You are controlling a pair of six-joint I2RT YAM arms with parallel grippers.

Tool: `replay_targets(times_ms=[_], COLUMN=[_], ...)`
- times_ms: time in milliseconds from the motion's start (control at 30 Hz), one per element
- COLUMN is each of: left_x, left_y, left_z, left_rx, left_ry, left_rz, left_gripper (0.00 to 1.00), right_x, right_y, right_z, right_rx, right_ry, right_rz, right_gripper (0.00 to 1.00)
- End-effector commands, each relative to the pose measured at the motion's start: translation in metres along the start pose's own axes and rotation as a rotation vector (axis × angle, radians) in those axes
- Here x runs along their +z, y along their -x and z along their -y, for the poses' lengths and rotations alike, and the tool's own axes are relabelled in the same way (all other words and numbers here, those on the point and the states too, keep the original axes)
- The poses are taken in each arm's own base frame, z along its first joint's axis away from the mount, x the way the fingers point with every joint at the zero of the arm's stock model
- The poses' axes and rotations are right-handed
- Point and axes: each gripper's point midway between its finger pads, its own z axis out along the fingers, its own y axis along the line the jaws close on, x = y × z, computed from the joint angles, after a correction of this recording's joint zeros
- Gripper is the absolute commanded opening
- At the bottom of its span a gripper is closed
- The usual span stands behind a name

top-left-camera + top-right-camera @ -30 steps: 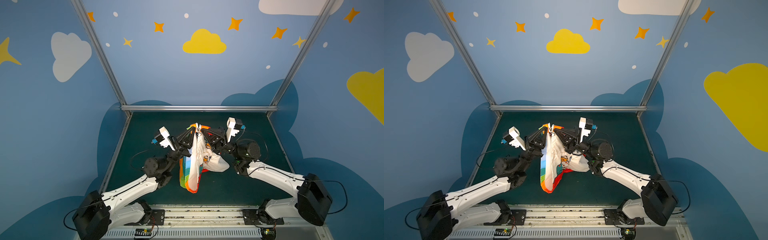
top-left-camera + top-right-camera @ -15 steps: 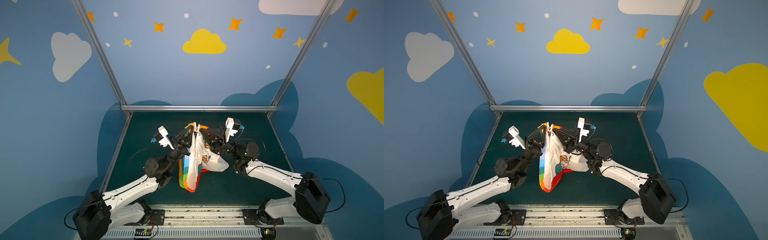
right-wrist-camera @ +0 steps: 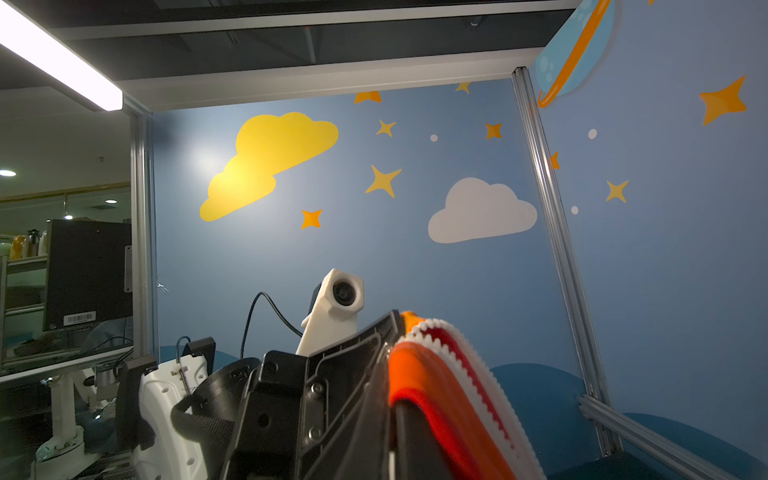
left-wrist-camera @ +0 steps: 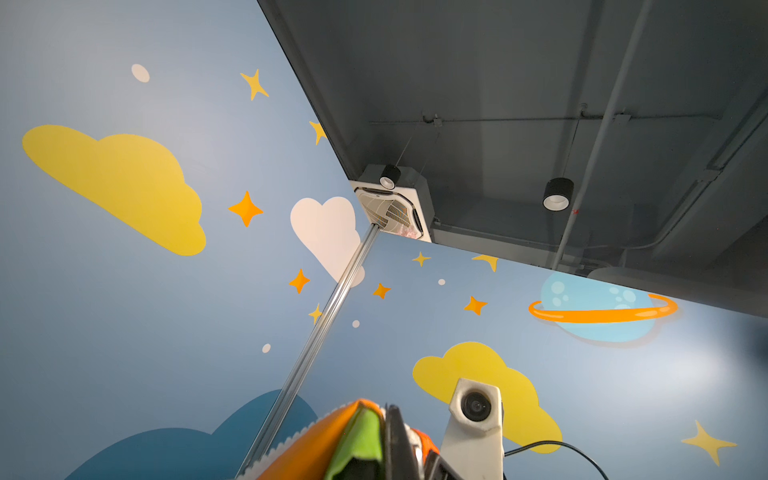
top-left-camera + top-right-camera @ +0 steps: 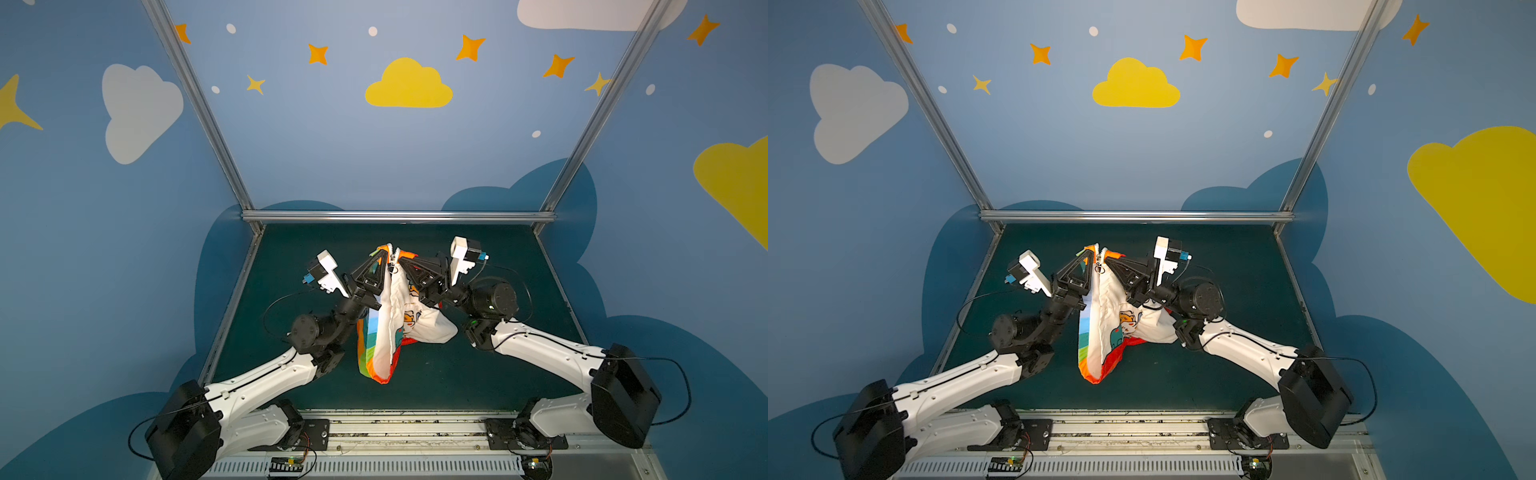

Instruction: Zip up the jacket

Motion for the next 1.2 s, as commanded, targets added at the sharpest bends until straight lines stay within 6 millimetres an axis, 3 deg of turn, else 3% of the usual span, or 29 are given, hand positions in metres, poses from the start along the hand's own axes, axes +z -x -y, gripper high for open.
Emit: replay_targets(times_ms=[0, 300, 567, 733, 800, 900, 1167], left_x=[0.001, -0.003, -0.004, 0.002, 0.004, -0.001, -0.014], left_y=[0.004, 0.002, -0.004, -0.012, -0.028, -0.057, -0.084], left_z=[0.008, 0.01, 0.004, 0.001, -0.006, -0.035, -0.087], left_rx=[0.022, 0.042, 0.05, 0.1, 0.145, 0.183, 0.118], left_ry=[-0.023, -0.032, -0.016, 0.002, 0.034, 0.116, 0.205], left_rz=[-0.018, -0.031, -0.035, -0.094, -0.18, -0.286, -0.31], left_gripper=[0.03, 0.03, 0.03, 0.03, 0.03, 0.03, 0.03], right_x=[0.006, 0.002, 0.003, 0.002, -0.001, -0.008, -0.015], right_y=[0.043, 0.048, 0.053, 0.046, 0.04, 0.022, -0.004], right_z=[-0.015, 0.002, -0.002, 0.002, 0.01, 0.038, 0.081], right_rx=[-0.086, -0.063, -0.019, 0.006, 0.011, 0.02, 0.083], right_ry=[0.04, -0.008, 0.029, 0.011, -0.016, -0.079, -0.143], right_rz=[0.092, 0.106, 0.135, 0.134, 0.128, 0.097, 0.041], right_gripper=[0.0, 0.0, 0.0, 0.0, 0.0, 0.0, 0.0])
